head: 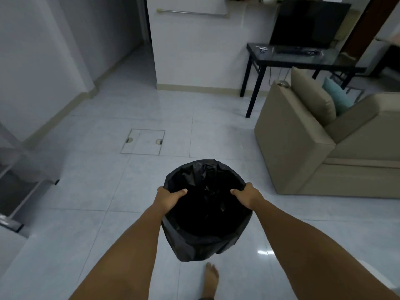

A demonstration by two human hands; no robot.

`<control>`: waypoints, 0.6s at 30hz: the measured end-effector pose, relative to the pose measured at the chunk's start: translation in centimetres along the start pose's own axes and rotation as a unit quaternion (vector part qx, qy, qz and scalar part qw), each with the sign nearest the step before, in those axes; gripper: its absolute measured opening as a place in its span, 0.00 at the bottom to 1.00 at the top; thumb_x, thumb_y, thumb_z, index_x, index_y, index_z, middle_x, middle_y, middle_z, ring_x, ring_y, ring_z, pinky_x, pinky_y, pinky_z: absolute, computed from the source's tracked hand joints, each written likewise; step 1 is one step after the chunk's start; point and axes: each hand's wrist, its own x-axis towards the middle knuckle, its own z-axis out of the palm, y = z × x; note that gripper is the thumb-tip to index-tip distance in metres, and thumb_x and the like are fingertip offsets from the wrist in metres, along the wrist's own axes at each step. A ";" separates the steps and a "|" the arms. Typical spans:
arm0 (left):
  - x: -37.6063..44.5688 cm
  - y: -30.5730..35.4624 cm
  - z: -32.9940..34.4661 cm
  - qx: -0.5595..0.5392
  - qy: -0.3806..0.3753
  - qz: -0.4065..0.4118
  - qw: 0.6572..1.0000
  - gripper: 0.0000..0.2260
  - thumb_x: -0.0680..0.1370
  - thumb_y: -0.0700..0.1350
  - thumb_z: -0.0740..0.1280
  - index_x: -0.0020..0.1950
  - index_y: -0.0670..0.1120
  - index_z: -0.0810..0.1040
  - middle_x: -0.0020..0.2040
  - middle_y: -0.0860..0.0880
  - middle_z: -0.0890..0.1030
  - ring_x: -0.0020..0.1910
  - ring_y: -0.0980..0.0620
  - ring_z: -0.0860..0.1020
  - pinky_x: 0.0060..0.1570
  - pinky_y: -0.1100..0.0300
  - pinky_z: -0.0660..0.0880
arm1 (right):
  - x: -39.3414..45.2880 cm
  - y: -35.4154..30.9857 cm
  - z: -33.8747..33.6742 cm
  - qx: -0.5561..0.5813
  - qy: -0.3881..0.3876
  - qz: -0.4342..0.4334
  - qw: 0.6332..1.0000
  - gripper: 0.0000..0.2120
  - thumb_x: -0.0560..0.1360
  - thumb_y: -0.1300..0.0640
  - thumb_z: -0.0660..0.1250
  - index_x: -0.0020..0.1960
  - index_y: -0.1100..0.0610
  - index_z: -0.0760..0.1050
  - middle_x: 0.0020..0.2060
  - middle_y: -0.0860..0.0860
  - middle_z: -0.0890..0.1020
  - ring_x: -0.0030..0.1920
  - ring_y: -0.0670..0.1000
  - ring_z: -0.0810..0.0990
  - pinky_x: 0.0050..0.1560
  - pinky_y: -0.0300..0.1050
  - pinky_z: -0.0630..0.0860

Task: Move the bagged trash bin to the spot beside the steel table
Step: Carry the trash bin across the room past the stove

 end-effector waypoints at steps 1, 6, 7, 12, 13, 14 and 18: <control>1.9 1.0 0.3 -0.004 0.006 -0.001 1.000 0.53 0.58 0.64 0.79 0.76 0.40 0.65 0.69 0.41 0.77 0.65 0.39 0.78 0.66 0.44 0.75 | 1.8 -0.9 -0.8 -0.001 -0.005 -0.002 1.000 0.35 0.77 0.42 0.64 0.74 0.63 0.59 0.69 0.62 0.72 0.66 0.64 0.74 0.64 0.54 0.72; 11.6 6.5 1.5 -0.015 0.023 -0.020 0.999 0.60 0.51 0.68 0.78 0.76 0.40 0.66 0.68 0.40 0.78 0.63 0.39 0.79 0.65 0.43 0.76 | 10.9 -6.1 -5.4 -0.003 -0.013 -0.013 1.000 0.33 0.77 0.42 0.64 0.73 0.62 0.60 0.68 0.61 0.73 0.66 0.63 0.75 0.64 0.55 0.73; 12.2 8.4 1.9 -0.019 0.025 -0.020 0.999 0.60 0.51 0.68 0.78 0.76 0.40 0.66 0.68 0.40 0.77 0.63 0.38 0.79 0.65 0.43 0.76 | 12.7 -7.2 -6.3 -0.006 -0.014 -0.017 1.000 0.33 0.77 0.43 0.64 0.73 0.62 0.60 0.68 0.62 0.73 0.66 0.63 0.74 0.64 0.55 0.73; 18.3 15.0 3.0 -0.031 0.045 -0.031 0.998 0.48 0.67 0.59 0.78 0.77 0.38 0.61 0.71 0.38 0.74 0.67 0.37 0.76 0.67 0.43 0.73 | 21.2 -12.3 -9.3 -0.019 -0.024 -0.035 0.999 0.33 0.78 0.43 0.64 0.73 0.63 0.60 0.69 0.62 0.72 0.67 0.64 0.73 0.66 0.56 0.72; 19.7 15.9 3.2 -0.035 0.049 -0.030 0.998 0.47 0.68 0.59 0.78 0.77 0.38 0.61 0.71 0.38 0.73 0.67 0.37 0.75 0.67 0.43 0.73 | 22.8 -13.2 -9.7 -0.022 -0.025 -0.036 0.999 0.33 0.78 0.43 0.64 0.73 0.63 0.60 0.69 0.63 0.72 0.67 0.64 0.73 0.65 0.56 0.72; 21.3 17.0 3.3 -0.035 0.054 -0.032 0.997 0.47 0.68 0.58 0.77 0.77 0.38 0.60 0.72 0.38 0.73 0.68 0.37 0.75 0.67 0.44 0.73 | 24.6 -14.3 -10.2 -0.025 -0.026 -0.036 0.999 0.33 0.78 0.43 0.64 0.73 0.63 0.60 0.69 0.62 0.72 0.67 0.64 0.73 0.65 0.55 0.72; 28.5 20.1 2.9 -0.036 0.060 -0.047 0.996 0.51 0.63 0.63 0.78 0.77 0.39 0.62 0.71 0.39 0.73 0.68 0.37 0.75 0.68 0.42 0.72 | 31.9 -18.6 -11.0 -0.039 -0.034 -0.041 0.998 0.34 0.78 0.43 0.63 0.73 0.63 0.59 0.69 0.62 0.72 0.67 0.64 0.73 0.64 0.55 0.72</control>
